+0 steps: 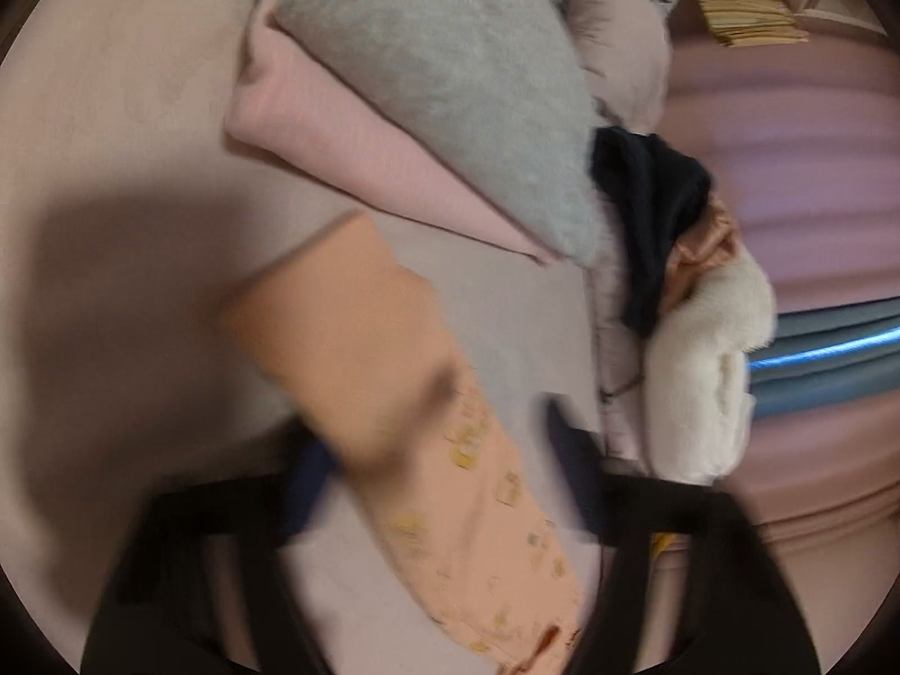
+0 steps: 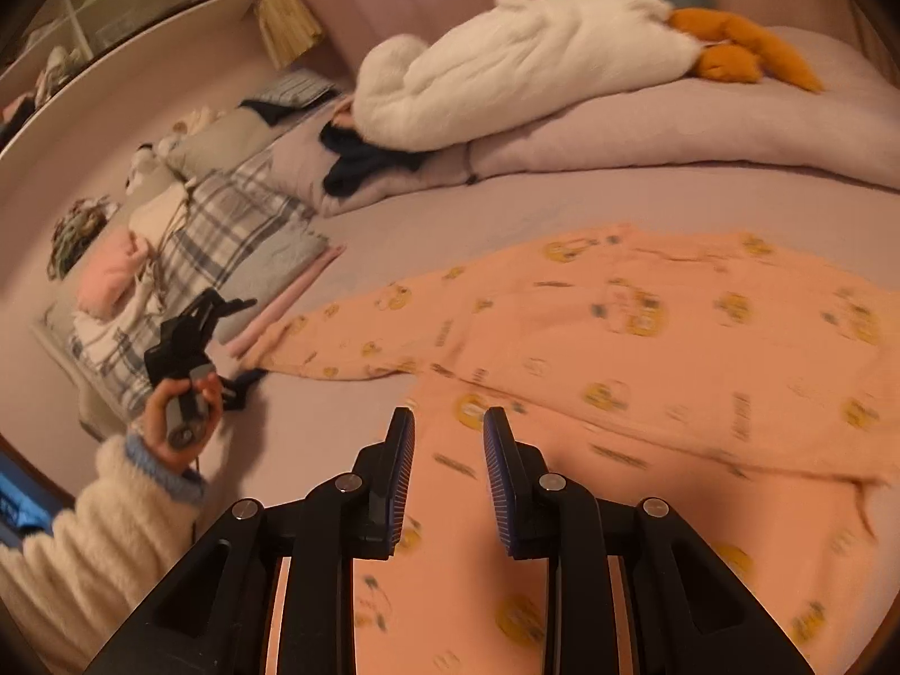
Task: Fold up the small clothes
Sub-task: 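Grasp the other sleeve cuff with the left gripper, then fold the held sleeve across the shirt body with the left gripper, then release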
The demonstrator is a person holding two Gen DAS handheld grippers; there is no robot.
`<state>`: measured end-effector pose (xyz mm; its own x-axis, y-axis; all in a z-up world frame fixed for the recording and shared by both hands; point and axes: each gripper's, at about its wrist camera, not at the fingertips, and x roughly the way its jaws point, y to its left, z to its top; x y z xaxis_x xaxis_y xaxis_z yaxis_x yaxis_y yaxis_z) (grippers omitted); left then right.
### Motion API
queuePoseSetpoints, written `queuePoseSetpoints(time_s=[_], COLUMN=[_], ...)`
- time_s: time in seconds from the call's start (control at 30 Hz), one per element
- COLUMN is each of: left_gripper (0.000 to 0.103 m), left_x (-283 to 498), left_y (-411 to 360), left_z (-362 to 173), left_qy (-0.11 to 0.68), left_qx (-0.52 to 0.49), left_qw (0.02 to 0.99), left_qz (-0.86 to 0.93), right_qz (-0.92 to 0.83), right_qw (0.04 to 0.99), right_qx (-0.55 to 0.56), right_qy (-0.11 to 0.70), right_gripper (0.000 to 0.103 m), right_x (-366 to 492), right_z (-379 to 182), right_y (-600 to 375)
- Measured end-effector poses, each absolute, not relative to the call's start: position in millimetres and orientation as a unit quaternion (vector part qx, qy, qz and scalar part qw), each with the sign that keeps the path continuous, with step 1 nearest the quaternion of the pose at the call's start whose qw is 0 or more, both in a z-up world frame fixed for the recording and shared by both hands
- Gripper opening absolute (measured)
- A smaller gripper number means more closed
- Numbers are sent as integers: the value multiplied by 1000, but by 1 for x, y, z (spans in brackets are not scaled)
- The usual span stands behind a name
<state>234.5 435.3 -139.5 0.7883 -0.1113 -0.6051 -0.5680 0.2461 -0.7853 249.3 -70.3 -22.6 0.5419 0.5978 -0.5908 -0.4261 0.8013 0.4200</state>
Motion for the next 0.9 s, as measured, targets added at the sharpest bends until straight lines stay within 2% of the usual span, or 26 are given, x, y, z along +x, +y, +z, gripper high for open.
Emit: queuePoseSetpoints(time_s=[0.03, 0.07, 0.23, 0.37, 0.57, 0.73, 0.83, 0.9], left_gripper=[13, 6, 4, 3, 3, 4, 5, 11], left_x=[234, 233, 231, 256, 293, 309, 307, 308], left_y=[437, 438, 427, 376, 231, 102, 26, -18], left_z=[-141, -143, -112, -48, 27, 33, 12, -9], left_qy=[303, 312, 314, 309, 305, 333, 362, 393], left_qx=[-585, -578, -506, -400, -275, -185, -125, -94], left_qw=[733, 732, 779, 852, 912, 919, 914, 900], left_qz=[173, 182, 196, 136, -11, -99, -135, -161], right_qz=[288, 280, 247, 232, 205, 202, 185, 168], right_qw=[874, 876, 875, 873, 875, 878, 880, 880], right_qx=[116, 117, 138, 164, 202, 221, 233, 245], right_qy=[375, 375, 392, 396, 389, 374, 371, 370], right_gripper=[27, 27, 27, 27, 27, 27, 29, 29], right_x=[245, 241, 233, 229, 233, 223, 216, 213], right_z=[-23, -25, -43, -52, -54, -53, -58, -61], right_y=[-77, -85, -108, -125, -144, -162, -180, -195])
